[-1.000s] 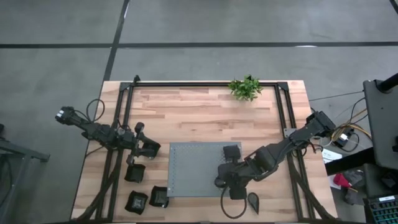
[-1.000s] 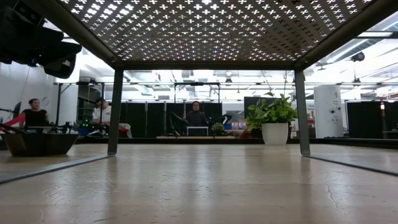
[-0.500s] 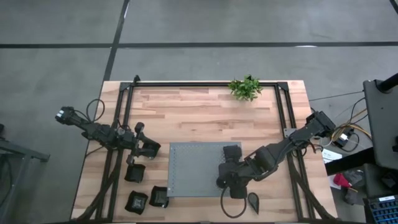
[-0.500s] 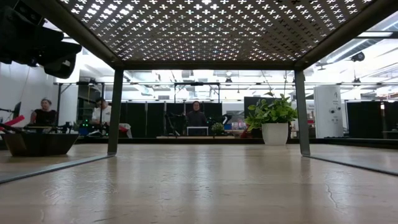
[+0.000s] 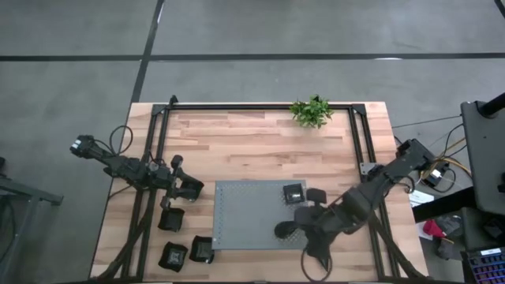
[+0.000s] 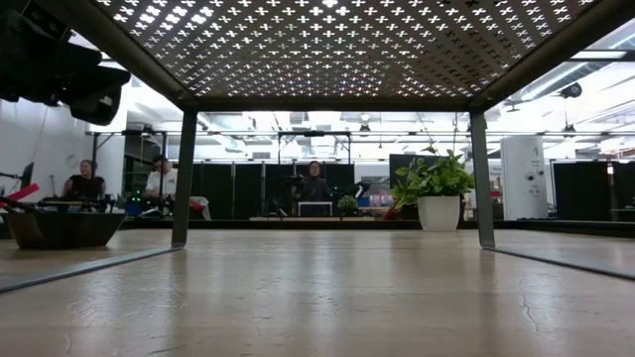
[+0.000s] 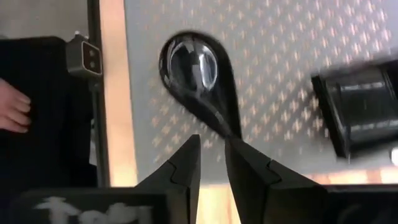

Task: Pick & Place Mini shaped plates
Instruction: Stack the drop-shaped plate on top of the drop-shaped plate on the shelf

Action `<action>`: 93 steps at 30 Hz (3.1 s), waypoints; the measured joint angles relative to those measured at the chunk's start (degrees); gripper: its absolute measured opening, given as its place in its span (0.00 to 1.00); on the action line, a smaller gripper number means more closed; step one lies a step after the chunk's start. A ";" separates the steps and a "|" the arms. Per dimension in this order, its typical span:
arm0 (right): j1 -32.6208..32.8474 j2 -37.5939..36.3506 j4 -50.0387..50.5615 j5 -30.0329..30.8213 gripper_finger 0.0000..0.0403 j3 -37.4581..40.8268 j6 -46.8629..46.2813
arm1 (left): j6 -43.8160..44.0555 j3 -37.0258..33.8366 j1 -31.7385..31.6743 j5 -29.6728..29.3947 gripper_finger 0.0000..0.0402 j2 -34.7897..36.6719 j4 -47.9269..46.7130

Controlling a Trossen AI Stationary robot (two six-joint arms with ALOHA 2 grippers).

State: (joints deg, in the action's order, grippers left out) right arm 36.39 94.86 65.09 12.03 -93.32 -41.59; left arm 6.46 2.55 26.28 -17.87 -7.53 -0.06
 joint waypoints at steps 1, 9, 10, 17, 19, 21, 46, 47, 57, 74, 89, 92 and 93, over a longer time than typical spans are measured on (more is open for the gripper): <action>0.80 -0.15 0.63 0.49 0.17 0.00 -1.77 | 0.00 -0.02 0.00 0.00 0.41 0.00 -0.06; 7.19 -1.11 13.34 4.62 0.14 0.99 -23.32 | 0.00 0.00 0.02 0.00 0.41 0.00 -0.04; 7.72 -1.10 15.35 4.49 0.15 1.51 -26.57 | 0.00 0.00 0.02 0.00 0.41 0.00 -0.04; 10.97 -1.34 18.03 -0.93 0.18 8.44 -42.05 | 0.00 0.00 0.02 0.00 0.41 0.00 -0.04; 11.50 -1.47 15.52 -3.52 0.19 11.17 -44.14 | 0.00 0.00 0.02 0.00 0.41 0.00 -0.04; 11.77 -1.47 13.69 -6.31 0.21 13.95 -45.81 | 0.00 0.00 0.02 0.00 0.41 0.00 -0.04; 11.73 -4.05 -35.63 -18.51 0.37 43.95 -50.10 | 0.00 0.00 0.00 0.00 0.41 0.00 -0.06; 11.73 -4.05 -36.40 -18.61 0.37 44.68 -50.50 | 0.00 0.00 0.00 0.00 0.41 0.00 -0.04; 11.73 -3.99 -43.49 -18.55 0.33 48.73 -52.49 | 0.00 0.00 0.02 0.00 0.41 0.00 -0.04; 11.71 -3.88 -46.18 -18.07 0.27 48.88 -52.47 | 0.00 0.00 0.01 0.00 0.41 0.00 -0.04; 11.72 -3.85 -47.99 -18.03 0.21 50.19 -52.82 | 0.00 0.00 0.00 0.00 0.41 0.00 -0.04; 11.73 -3.85 -48.08 -18.03 0.19 50.54 -52.82 | 0.00 0.00 0.02 0.00 0.41 0.00 -0.05; 11.72 -3.85 -48.13 -18.05 0.19 50.58 -52.90 | 0.00 0.00 0.01 0.00 0.41 0.00 -0.06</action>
State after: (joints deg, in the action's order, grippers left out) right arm 48.10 91.00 16.97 -6.02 -42.74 -94.49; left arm 6.46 2.55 26.29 -17.87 -7.53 -0.12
